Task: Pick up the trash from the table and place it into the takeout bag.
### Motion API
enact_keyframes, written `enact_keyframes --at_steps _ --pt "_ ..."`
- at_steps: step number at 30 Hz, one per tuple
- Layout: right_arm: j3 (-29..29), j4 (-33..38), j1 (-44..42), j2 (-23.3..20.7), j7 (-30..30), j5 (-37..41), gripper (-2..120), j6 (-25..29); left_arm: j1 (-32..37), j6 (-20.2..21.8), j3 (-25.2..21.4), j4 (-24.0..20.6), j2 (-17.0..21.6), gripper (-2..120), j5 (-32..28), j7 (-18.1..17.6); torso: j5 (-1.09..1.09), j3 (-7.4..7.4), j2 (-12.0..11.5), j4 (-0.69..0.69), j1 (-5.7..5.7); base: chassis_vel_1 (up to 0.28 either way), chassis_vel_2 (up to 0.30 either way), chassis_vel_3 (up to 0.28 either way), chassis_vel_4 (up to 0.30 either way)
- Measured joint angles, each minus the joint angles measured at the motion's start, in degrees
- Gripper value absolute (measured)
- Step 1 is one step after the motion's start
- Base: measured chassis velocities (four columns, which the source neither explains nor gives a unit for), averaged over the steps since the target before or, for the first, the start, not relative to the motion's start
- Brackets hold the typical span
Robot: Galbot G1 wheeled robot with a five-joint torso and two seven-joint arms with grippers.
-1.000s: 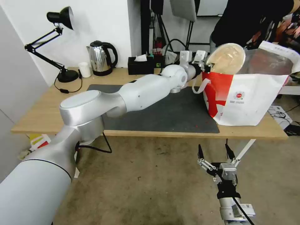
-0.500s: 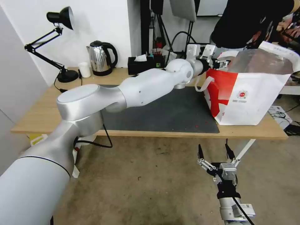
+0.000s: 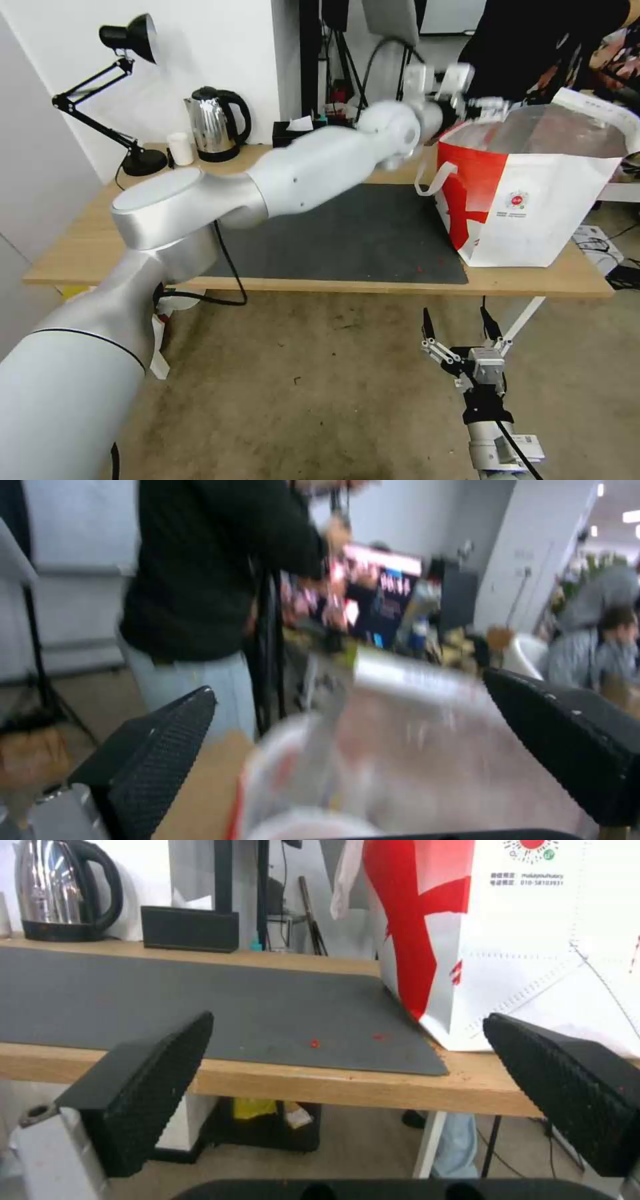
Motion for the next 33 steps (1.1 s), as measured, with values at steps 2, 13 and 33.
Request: enact_keyframes --at_steps 2,13,33 --pt "0.0 0.0 0.0 0.0 0.0 0.0 100 0.0 -1.2 -0.9 -0.8 -0.8 1.8 100 0.2 -0.2 0.00 0.00 0.0 -0.01 0.00 0.000 0.000 0.000 0.000" --pt "0.0 0.0 0.0 0.0 0.0 0.0 100 0.0 -0.6 -1.1 -2.8 -20.2 27.3 100 0.3 -9.6 -0.05 0.00 0.0 0.06 0.00 0.000 0.000 0.000 0.000" --pt "0.0 0.0 0.0 0.0 0.0 0.0 100 0.0 53.1 -0.5 -44.0 -59.0 54.2 100 10.9 -11.2 -0.04 -0.01 0.0 0.03 -0.01 0.000 0.000 0.000 0.000"
